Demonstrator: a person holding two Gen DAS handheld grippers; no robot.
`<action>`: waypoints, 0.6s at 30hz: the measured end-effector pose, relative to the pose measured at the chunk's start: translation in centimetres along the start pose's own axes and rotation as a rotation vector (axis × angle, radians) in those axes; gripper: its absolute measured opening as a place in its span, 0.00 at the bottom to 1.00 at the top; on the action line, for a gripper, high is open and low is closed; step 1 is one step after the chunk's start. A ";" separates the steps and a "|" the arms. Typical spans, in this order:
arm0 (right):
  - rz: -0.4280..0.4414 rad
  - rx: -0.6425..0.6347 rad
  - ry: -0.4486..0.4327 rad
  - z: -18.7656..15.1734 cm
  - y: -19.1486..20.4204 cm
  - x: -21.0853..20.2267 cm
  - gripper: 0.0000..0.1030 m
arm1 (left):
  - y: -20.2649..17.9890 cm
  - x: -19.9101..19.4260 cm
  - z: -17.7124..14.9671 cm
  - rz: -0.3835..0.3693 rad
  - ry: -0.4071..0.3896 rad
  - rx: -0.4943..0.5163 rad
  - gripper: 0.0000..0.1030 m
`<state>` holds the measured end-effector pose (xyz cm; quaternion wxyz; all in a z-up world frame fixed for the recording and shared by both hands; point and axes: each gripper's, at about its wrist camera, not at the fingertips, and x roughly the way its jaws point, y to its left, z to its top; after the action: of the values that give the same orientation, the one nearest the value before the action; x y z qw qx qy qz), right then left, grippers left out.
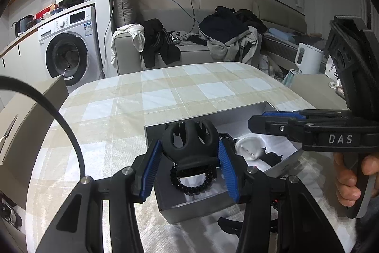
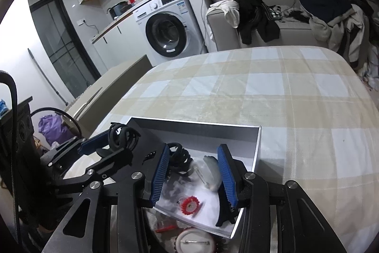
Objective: Organize jewelry
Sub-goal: 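Lower the claw clip and badge into the silver box and open both grippers, then withdraw both grippers and move the right gripper toward the red-rimmed badge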
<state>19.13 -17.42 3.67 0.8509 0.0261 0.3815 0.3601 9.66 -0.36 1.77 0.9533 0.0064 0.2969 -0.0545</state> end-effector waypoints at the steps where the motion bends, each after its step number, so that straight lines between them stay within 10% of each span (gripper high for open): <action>1: 0.002 0.003 -0.004 0.0 0.0 -0.2 0.41 | 0.0 -0.1 0.1 -0.002 0.001 -0.001 0.42; 9: 0.020 0.018 -0.062 0.0 -0.3 -2.8 0.71 | -0.1 -0.5 0.5 -0.032 0.010 -0.019 0.45; 18: -0.069 0.033 -0.080 -1.2 -1.2 -5.9 1.00 | 0.1 -3.8 0.2 -0.017 -0.025 -0.059 0.95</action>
<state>16.38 -22.33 6.18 0.8769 0.0416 0.3536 0.3228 6.66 0.13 4.09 0.9563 -0.0251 0.2863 -0.0536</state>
